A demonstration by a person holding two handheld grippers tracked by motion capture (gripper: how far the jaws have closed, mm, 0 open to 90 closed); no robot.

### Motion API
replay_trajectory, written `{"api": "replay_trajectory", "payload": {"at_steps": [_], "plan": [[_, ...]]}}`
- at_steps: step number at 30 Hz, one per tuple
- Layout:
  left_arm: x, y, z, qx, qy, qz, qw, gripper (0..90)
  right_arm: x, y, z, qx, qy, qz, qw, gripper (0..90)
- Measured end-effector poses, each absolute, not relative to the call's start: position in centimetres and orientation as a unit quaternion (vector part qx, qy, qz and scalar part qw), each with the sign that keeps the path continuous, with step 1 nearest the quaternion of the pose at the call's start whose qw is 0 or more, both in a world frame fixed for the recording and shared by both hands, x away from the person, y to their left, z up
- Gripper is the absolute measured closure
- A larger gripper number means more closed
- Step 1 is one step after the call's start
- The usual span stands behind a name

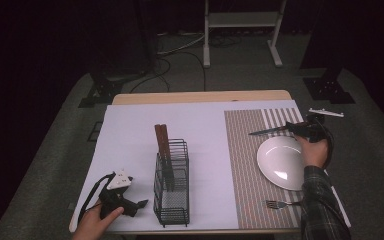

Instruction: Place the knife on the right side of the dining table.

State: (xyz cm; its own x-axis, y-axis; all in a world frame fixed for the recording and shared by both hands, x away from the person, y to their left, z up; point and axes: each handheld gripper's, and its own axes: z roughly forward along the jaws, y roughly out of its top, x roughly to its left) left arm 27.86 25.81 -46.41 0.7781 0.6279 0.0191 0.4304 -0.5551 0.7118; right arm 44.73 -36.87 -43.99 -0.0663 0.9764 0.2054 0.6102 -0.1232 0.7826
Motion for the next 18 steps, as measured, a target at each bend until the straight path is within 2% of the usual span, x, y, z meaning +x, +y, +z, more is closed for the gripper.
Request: {"api": "replay_trajectory", "payload": {"at_steps": [18], "plan": [[27.9, 25.8, -46.4, 0.871, 0.304, 0.137, 0.361, 0.0, 45.3, -37.1, -45.4, 0.667, 0.62, 0.352, 0.217, 19.4]]}}
